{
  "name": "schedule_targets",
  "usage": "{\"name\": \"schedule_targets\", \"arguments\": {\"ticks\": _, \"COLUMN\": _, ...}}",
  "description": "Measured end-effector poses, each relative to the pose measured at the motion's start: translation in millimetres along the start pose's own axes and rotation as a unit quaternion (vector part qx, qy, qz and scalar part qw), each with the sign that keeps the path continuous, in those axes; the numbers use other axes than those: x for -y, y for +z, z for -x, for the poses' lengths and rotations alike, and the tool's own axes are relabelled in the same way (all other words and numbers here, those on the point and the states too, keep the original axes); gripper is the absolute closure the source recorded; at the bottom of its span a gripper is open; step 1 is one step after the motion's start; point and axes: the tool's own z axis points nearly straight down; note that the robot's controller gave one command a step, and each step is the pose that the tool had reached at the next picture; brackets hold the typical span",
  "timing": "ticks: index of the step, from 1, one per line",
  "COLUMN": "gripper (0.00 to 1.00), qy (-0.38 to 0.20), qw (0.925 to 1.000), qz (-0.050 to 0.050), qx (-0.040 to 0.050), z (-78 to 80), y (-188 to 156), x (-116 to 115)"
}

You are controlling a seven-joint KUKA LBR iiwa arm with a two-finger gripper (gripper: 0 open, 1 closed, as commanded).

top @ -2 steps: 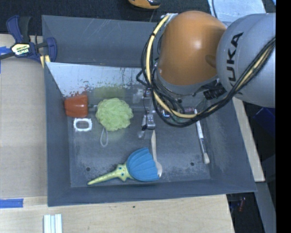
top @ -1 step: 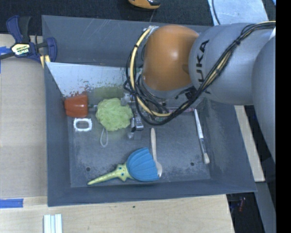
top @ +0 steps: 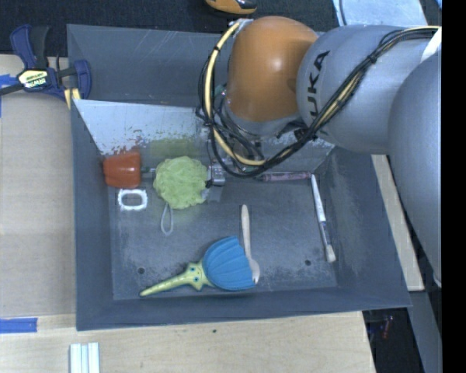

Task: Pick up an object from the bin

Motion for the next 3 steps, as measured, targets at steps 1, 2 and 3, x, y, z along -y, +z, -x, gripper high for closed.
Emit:
{"name": "schedule_targets", "arguments": {"ticks": 1, "gripper": 0.0, "qy": -0.06, "qw": 0.9982, "qz": 0.0, "qx": -0.0054, "z": -2.9, "y": 26.6, "x": -2.1}}
{"name": "schedule_targets", "arguments": {"ticks": 2, "gripper": 0.0, "qy": -0.003, "qw": 1.0, "qz": 0.0, "qx": -0.0032, "z": -4.9, "y": 94.3, "x": -0.6}}
{"name": "schedule_targets", "arguments": {"ticks": 3, "gripper": 1.0, "qy": -0.119, "qw": 0.9929, "qz": 0.0, "qx": 0.0043, "z": 0.8, "y": 89.5, "x": -2.4}}
